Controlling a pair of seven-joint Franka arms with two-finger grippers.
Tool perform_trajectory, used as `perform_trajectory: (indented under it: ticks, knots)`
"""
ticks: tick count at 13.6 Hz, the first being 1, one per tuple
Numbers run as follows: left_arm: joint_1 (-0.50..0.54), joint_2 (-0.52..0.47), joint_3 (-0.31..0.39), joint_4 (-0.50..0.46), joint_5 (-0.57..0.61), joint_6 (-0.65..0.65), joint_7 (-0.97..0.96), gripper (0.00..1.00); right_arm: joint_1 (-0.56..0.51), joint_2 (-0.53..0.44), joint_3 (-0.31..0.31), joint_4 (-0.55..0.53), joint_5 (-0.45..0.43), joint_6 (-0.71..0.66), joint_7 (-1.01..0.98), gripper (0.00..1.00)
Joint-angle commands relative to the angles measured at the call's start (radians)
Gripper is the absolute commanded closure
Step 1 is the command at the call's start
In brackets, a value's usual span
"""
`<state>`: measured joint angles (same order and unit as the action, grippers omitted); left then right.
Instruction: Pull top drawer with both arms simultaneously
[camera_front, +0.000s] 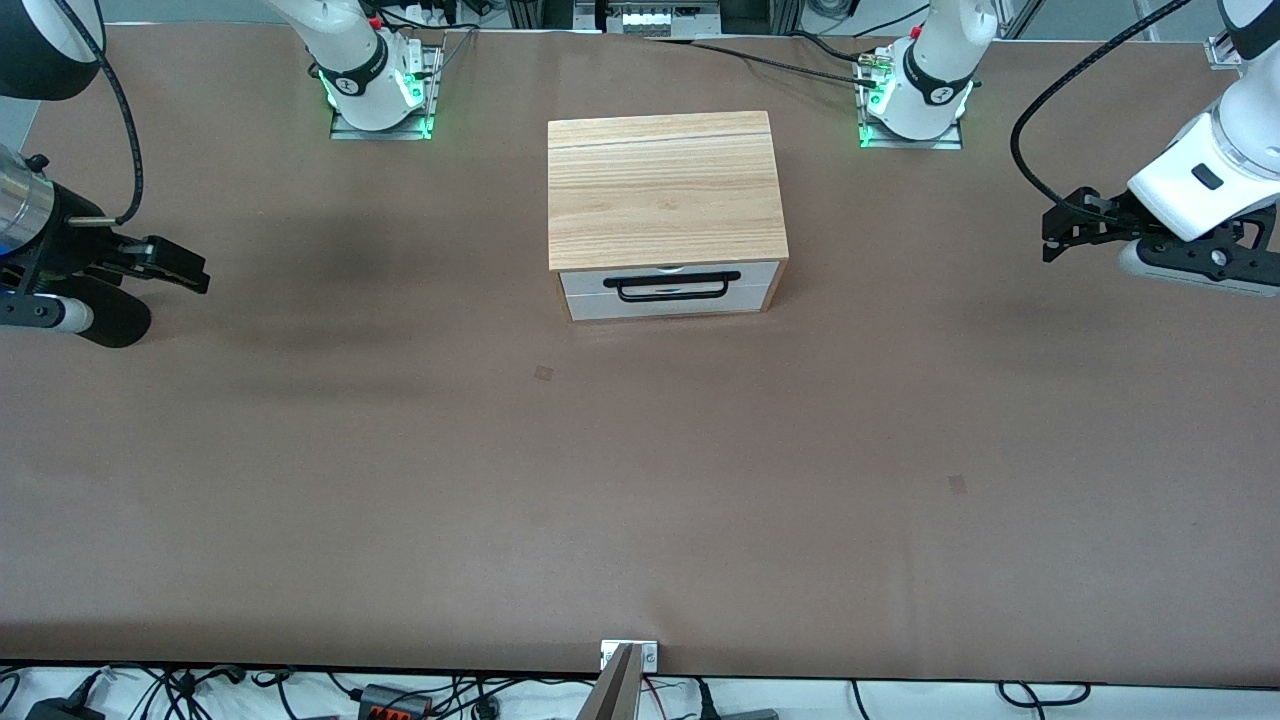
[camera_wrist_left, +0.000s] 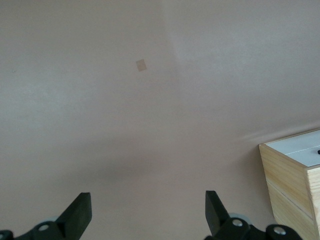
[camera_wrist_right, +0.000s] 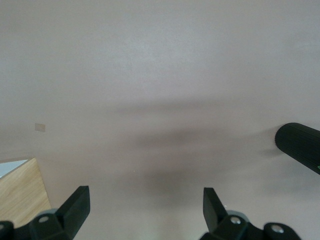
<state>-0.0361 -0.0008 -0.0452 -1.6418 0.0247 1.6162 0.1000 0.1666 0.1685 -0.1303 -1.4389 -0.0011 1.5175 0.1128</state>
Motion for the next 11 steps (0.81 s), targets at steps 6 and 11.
perform_trajectory:
  ticks: [6,11]
  knots:
    - [-0.001,0.030,-0.005,0.054,0.008,-0.030,-0.005,0.00,0.005,0.006,-0.008,0.014,0.016,-0.003,-0.010,0.00]
    - [-0.001,0.030,-0.005,0.053,0.006,-0.045,-0.008,0.00,0.005,0.014,-0.008,0.014,0.045,0.007,-0.008,0.00]
